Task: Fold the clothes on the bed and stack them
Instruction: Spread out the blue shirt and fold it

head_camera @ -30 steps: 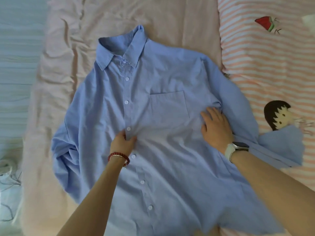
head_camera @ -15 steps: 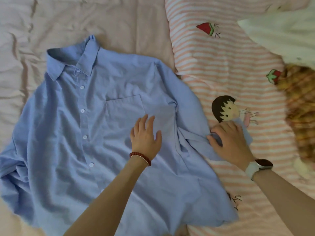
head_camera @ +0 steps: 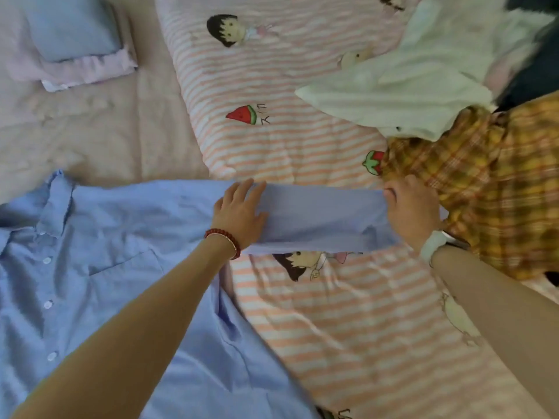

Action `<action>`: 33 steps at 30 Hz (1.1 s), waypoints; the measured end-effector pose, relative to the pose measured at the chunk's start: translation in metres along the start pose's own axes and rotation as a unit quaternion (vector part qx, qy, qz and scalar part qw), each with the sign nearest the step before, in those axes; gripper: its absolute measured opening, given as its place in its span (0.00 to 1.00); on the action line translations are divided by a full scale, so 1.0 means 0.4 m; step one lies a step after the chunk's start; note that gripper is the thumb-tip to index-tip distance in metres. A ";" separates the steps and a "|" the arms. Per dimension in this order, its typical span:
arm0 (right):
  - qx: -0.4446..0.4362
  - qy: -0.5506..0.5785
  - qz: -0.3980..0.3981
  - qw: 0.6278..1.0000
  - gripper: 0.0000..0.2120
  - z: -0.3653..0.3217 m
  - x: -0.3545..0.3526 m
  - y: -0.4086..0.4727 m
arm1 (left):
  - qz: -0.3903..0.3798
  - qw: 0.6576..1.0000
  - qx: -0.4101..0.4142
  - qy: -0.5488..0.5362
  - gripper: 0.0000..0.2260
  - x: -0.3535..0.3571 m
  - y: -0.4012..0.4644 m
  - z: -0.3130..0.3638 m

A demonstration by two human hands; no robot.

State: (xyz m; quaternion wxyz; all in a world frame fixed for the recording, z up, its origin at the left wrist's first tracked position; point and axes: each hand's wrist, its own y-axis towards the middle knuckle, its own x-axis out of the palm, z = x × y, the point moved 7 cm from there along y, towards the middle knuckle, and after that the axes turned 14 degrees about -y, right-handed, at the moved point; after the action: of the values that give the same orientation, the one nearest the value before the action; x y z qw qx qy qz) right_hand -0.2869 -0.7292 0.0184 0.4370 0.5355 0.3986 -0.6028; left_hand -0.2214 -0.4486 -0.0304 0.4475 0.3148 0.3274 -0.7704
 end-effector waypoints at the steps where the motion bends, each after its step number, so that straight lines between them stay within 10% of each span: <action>1: 0.009 -0.026 -0.018 0.999 0.11 0.027 0.025 0.001 | -0.029 0.999 -0.006 0.022 0.28 0.020 0.021 0.001; 10: 0.169 0.119 0.096 0.974 0.16 0.159 0.020 -0.061 | -0.031 0.997 -0.055 0.051 0.26 0.048 0.156 0.015; 19: 0.415 0.499 -0.002 0.761 0.16 0.176 0.182 -0.176 | -0.112 0.988 -0.007 0.111 0.23 0.162 0.212 0.137; 22: 0.467 0.524 -0.044 0.710 0.18 0.195 0.203 -0.132 | -0.032 0.999 -0.006 0.017 0.10 0.140 0.215 0.159; 27: 0.393 0.453 0.037 0.799 0.08 0.231 0.109 -0.099 | 0.119 0.989 0.031 -0.081 0.09 0.051 0.218 0.211; 33: 0.231 0.392 0.144 0.879 0.06 0.141 -0.080 -0.113 | 0.076 0.982 -0.038 -0.169 0.14 0.001 0.161 0.167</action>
State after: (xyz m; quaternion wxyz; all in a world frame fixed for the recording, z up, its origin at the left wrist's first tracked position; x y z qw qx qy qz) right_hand -0.3453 -0.7660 0.0569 0.1912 0.8649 0.3054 -0.3494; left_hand -0.1767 -0.5261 -0.0058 0.5655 0.1868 0.2515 -0.7629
